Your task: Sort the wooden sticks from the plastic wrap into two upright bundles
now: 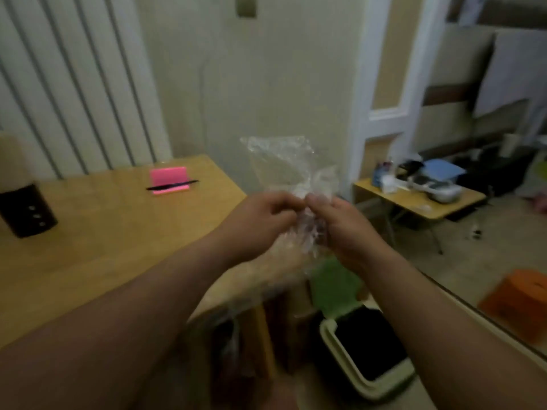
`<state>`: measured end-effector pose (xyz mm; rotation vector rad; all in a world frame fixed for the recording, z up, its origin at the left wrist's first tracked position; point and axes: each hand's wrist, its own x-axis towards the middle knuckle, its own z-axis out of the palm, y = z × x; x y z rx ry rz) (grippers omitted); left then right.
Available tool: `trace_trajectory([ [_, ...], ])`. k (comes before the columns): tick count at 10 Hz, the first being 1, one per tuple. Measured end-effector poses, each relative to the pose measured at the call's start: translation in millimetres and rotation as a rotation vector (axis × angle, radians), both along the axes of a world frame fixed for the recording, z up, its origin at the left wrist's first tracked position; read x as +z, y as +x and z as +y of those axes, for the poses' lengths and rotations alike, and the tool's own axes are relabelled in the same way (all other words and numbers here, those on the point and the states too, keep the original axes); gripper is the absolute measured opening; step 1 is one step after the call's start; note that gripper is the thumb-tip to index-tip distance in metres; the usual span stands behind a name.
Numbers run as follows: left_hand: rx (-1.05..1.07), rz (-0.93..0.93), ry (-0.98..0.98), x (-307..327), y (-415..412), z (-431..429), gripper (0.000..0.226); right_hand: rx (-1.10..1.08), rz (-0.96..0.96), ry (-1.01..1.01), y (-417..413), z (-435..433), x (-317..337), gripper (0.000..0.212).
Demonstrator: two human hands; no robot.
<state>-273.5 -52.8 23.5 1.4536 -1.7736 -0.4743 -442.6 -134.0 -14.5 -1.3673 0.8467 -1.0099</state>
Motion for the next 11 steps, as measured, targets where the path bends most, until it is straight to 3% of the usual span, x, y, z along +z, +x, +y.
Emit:
trace_trajectory([
  [1,0.058,-0.260,-0.225,-7,-43,-18,0.060,-0.176,0.375,-0.227,-84,-3,-20,0.029],
  [2,-0.142,-0.441,-0.022,-28,-94,-38,0.106,-0.038,0.590,-0.347,-142,7,-36,0.018],
  [3,-0.322,-0.503,0.280,-72,-147,-58,0.073,-0.127,0.572,-0.352,-171,4,-63,0.018],
  [4,-0.282,-0.387,0.281,-124,-171,-78,0.016,-0.268,0.470,-0.240,-192,-3,-104,0.043],
  [5,-0.283,-0.308,0.322,-166,-171,-94,0.006,-0.149,0.539,-0.165,-205,-4,-141,0.073],
  [6,-0.300,-0.322,0.301,-196,-168,-104,0.030,-0.230,0.664,-0.241,-201,-20,-191,0.027],
  [7,-0.184,-0.318,0.312,-211,-160,-104,0.070,-0.541,0.896,-0.444,-183,-46,-239,0.005],
  [8,-0.063,-0.269,0.392,-223,-139,-99,0.066,-0.197,1.231,-0.213,-170,-78,-319,0.045],
  [9,-0.081,-0.292,0.457,-229,-117,-89,0.060,0.161,1.398,0.060,-166,-101,-379,0.094],
  [11,-0.006,-0.241,0.417,-223,-90,-85,0.058,-0.147,1.332,-0.074,-166,-91,-318,0.050],
])
